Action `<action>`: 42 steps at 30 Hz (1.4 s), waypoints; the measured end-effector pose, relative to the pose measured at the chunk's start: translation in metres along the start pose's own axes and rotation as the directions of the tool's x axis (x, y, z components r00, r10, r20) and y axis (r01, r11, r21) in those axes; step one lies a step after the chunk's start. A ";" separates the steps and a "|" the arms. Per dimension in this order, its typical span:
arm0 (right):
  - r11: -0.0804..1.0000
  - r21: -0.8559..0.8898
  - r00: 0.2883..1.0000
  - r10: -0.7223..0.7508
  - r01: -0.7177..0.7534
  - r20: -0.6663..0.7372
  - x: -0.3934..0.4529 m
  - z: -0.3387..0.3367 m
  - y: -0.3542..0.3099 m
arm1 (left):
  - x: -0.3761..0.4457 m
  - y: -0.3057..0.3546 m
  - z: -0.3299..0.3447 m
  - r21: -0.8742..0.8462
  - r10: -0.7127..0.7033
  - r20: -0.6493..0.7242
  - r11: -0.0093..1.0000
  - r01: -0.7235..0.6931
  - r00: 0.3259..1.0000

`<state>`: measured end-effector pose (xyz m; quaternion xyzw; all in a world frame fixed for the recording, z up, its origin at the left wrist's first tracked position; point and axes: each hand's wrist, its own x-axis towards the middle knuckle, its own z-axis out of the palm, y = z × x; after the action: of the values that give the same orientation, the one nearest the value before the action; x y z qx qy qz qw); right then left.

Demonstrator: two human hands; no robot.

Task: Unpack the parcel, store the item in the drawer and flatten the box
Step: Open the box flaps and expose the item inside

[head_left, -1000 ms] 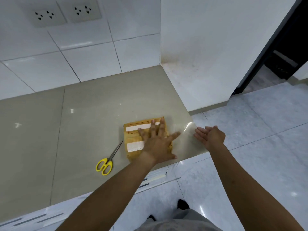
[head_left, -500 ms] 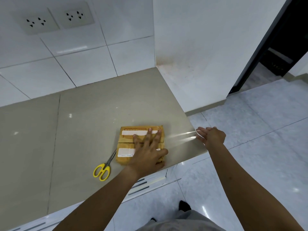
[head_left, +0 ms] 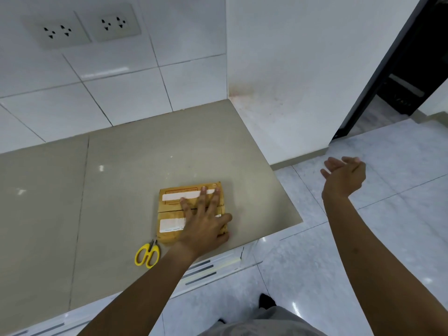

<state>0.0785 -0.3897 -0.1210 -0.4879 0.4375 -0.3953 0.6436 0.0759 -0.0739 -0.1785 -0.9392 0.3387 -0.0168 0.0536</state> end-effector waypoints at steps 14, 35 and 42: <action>0.685 -0.421 0.792 -0.406 0.594 0.456 -0.032 -0.003 0.054 | 0.021 0.053 -0.009 -0.049 -0.150 0.078 0.987 0.154 0.986; -0.001 -0.579 0.578 -0.058 0.816 0.814 -0.086 -0.030 0.104 | 0.025 0.058 -0.022 -0.222 -0.177 0.149 0.953 0.207 0.973; 0.506 -0.344 0.527 -0.276 0.791 0.804 -0.172 -0.024 0.078 | -0.006 -0.069 -0.029 -0.189 -0.219 0.417 0.929 0.319 0.882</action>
<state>0.0102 -0.2193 -0.1703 -0.9087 0.1015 -0.1985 0.3530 0.1132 -0.0203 -0.1421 -0.9608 0.1859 0.2057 -0.0028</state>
